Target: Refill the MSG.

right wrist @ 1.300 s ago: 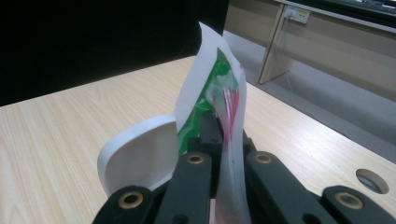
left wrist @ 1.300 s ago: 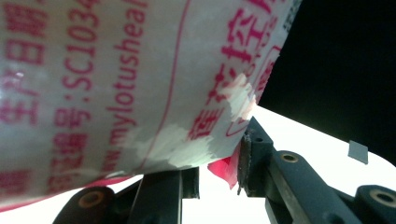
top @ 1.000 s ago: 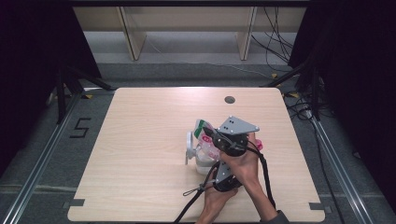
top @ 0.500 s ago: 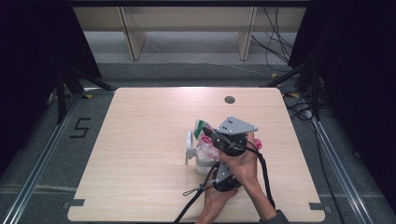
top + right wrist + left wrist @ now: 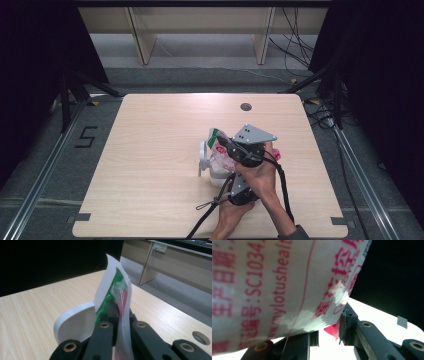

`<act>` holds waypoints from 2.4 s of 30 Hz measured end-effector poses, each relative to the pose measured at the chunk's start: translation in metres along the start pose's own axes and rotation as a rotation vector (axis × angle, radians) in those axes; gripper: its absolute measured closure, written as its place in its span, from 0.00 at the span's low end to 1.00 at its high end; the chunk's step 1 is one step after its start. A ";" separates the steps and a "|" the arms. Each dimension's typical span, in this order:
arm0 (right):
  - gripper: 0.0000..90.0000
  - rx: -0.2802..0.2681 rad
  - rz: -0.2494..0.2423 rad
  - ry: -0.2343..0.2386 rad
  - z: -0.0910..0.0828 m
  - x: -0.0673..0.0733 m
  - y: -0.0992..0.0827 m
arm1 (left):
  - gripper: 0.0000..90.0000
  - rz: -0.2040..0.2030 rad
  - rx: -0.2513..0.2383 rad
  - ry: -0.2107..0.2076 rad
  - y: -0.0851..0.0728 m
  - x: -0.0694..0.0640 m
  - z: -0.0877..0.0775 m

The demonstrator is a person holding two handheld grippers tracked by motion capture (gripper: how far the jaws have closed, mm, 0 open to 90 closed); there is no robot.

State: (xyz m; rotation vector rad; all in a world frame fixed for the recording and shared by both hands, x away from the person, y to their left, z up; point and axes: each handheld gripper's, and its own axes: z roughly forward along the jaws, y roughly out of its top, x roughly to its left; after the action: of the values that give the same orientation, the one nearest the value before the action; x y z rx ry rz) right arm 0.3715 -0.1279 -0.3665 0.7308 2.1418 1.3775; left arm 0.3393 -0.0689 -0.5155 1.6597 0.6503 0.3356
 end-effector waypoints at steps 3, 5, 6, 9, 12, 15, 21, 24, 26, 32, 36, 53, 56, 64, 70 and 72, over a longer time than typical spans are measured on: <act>1.00 -0.002 0.005 0.008 -0.002 -0.001 0.001 | 0.81 0.005 -0.001 0.002 0.001 0.000 0.000; 1.00 -0.009 0.007 0.001 -0.003 -0.001 0.002 | 0.81 0.005 -0.002 0.001 0.001 0.000 0.000; 1.00 -0.012 0.006 0.000 -0.002 -0.001 0.002 | 0.81 -0.007 -0.005 -0.001 0.001 -0.001 0.000; 1.00 0.000 -0.011 -0.009 -0.001 0.000 0.002 | 0.81 -0.009 -0.005 -0.007 0.003 -0.001 0.000; 1.00 0.005 0.001 0.006 -0.003 -0.002 0.003 | 0.81 0.001 -0.006 0.000 0.003 -0.002 0.000; 1.00 0.003 0.009 -0.005 -0.002 -0.004 0.004 | 0.81 0.016 0.001 0.001 0.003 -0.001 0.001; 1.00 0.014 0.019 0.015 -0.002 -0.009 0.004 | 0.81 0.041 0.012 0.013 0.002 -0.001 0.002; 1.00 0.018 0.020 0.013 -0.001 -0.008 0.004 | 0.81 0.031 0.006 0.011 0.002 0.000 0.002; 1.00 0.016 0.022 0.006 0.001 -0.006 0.004 | 0.81 0.022 -0.003 0.008 0.003 0.001 0.004; 1.00 0.038 -0.024 0.000 0.008 -0.004 0.004 | 0.81 0.019 -0.008 0.010 0.002 0.002 0.003; 1.00 0.031 -0.028 0.007 0.004 -0.004 0.008 | 0.81 0.011 -0.021 0.007 0.004 0.003 0.003; 1.00 0.025 -0.037 -0.006 0.008 -0.002 0.008 | 0.81 -0.023 -0.060 0.013 0.004 0.001 0.005; 1.00 0.033 -0.030 0.006 0.007 -0.002 0.009 | 0.81 -0.011 -0.062 0.019 0.004 0.000 0.005; 1.00 0.038 -0.034 0.003 0.007 -0.001 0.010 | 0.81 -0.027 -0.066 0.012 0.005 0.000 0.006; 1.00 0.039 -0.051 -0.015 0.010 -0.001 0.009 | 0.81 -0.040 -0.076 -0.024 0.006 -0.001 0.008; 1.00 0.045 -0.049 -0.011 0.008 0.001 0.010 | 0.81 -0.022 -0.068 -0.023 0.007 0.000 0.007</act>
State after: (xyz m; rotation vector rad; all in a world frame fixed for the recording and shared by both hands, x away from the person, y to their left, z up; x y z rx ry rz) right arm 0.3781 -0.1184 -0.3604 0.6962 2.1744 1.3011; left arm 0.3446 -0.0754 -0.5106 1.5886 0.6331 0.3190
